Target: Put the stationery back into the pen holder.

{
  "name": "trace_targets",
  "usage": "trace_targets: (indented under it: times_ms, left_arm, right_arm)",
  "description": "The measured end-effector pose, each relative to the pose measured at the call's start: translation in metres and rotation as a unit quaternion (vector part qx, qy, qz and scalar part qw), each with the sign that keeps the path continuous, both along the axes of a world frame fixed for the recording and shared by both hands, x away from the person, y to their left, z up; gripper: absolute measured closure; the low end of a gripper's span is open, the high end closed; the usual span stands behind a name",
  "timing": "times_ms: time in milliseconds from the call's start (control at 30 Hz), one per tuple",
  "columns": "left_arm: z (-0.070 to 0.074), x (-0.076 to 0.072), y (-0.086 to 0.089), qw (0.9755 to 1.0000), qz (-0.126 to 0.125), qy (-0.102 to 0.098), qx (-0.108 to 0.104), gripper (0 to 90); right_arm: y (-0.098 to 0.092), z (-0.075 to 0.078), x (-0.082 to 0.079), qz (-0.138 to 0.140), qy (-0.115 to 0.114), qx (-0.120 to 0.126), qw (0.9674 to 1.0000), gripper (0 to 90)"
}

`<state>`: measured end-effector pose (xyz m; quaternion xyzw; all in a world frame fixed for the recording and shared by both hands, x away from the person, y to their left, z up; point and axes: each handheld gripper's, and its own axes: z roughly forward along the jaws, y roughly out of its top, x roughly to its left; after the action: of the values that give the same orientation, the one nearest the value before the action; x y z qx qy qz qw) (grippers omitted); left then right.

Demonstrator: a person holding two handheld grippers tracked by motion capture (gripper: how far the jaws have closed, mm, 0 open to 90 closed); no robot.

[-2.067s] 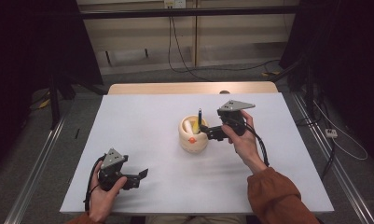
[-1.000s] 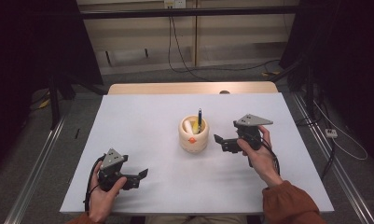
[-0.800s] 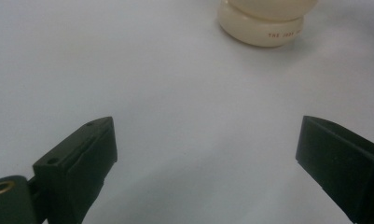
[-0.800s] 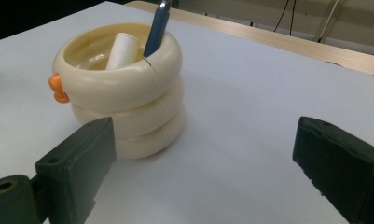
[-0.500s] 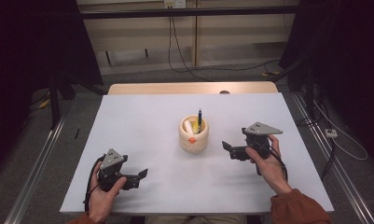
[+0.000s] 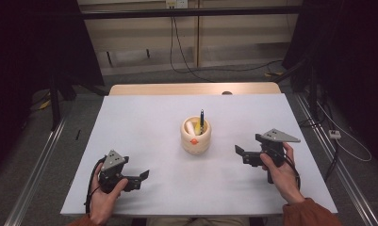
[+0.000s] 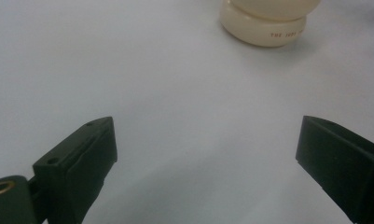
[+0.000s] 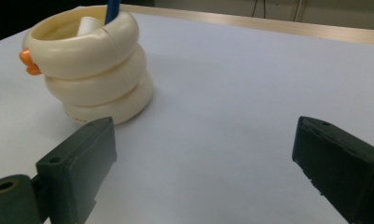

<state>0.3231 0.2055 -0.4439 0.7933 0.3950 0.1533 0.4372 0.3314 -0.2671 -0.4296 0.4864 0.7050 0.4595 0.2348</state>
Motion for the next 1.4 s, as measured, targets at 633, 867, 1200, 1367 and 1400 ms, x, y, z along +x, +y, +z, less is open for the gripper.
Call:
trace_targets:
  times_ms: [633, 867, 1200, 1367, 1400]
  left_arm:
    - [0.0, -0.001, -0.001, 1.0, 0.005, 0.001, -0.003, 5.3]
    - [0.0, -0.001, 0.0, 1.0, 0.006, 0.001, -0.002, 5.3]
    - [0.001, -0.002, 0.001, 1.0, 0.008, 0.0, -0.001, 5.3]
    - [0.002, -0.002, 0.002, 0.9999, 0.012, -0.001, -0.009, 5.3]
    - [0.002, -0.002, 0.002, 0.9999, 0.011, -0.001, -0.01, 5.3]
  right_arm:
    - [-0.023, -0.017, -0.026, -0.026, 0.012, -0.02, 0.9994, 6.8]
    - [-0.025, -0.021, -0.031, -0.025, 0.015, -0.021, 0.9994, 6.8]
    - [-0.026, -0.029, -0.038, -0.024, 0.015, -0.023, 0.9993, 6.8]
    - [-0.028, -0.028, -0.039, -0.027, 0.006, -0.02, 0.9994, 6.8]
    - [-0.028, -0.027, -0.039, -0.028, 0.006, -0.019, 0.9994, 6.8]
